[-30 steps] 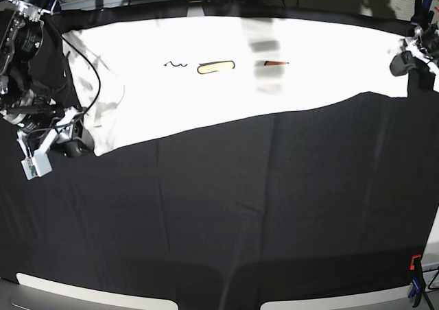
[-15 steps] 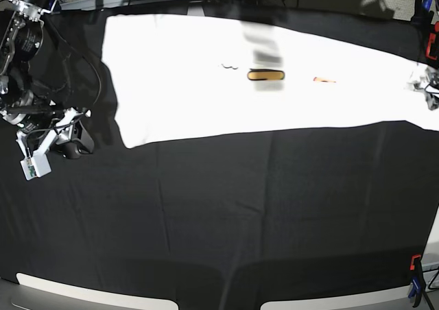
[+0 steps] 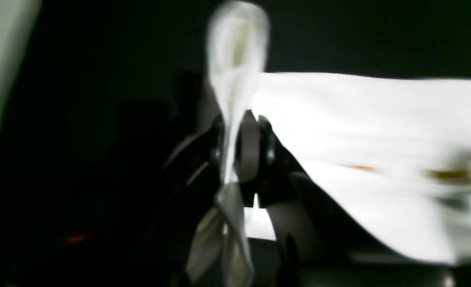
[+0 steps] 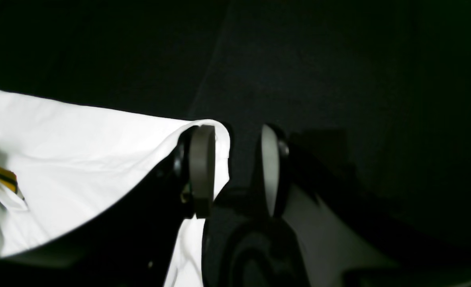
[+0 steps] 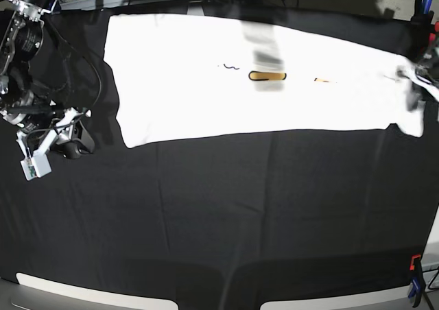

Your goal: Layout the t-shirt on the table in an organized manner, then fold the t-shirt properly

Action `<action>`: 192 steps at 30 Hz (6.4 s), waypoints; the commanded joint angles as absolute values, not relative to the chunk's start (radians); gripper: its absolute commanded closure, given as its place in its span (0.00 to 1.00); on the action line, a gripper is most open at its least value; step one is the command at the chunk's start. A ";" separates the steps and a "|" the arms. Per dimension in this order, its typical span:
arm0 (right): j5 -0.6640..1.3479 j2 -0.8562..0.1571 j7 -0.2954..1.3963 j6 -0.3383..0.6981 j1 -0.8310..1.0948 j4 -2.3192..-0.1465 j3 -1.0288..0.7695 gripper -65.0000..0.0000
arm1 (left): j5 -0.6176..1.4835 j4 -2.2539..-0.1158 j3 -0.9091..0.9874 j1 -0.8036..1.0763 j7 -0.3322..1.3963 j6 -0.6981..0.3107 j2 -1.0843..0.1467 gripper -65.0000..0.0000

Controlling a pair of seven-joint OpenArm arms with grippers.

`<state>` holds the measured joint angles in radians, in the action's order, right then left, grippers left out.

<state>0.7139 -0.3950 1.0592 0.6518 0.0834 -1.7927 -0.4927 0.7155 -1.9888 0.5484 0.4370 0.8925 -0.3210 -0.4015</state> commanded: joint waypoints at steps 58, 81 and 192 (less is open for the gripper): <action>0.737 -0.410 1.120 0.657 0.067 -1.809 -0.497 0.58 | 0.190 -2.126 0.224 0.443 0.500 -0.355 -0.217 0.60; 0.737 -0.410 1.127 0.657 0.069 -1.809 -0.497 0.54 | 0.484 -1.905 0.548 0.443 0.506 -0.465 -0.216 0.60; 0.736 -0.374 1.131 0.658 0.070 -1.809 -0.497 0.78 | 0.480 -1.905 0.548 0.443 0.507 -0.465 -0.216 0.88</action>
<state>0.7155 -0.3576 1.1439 0.6518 0.0834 -1.7927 -0.4927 0.4679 -1.8893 0.5426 0.4431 0.5308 -0.4576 -0.2077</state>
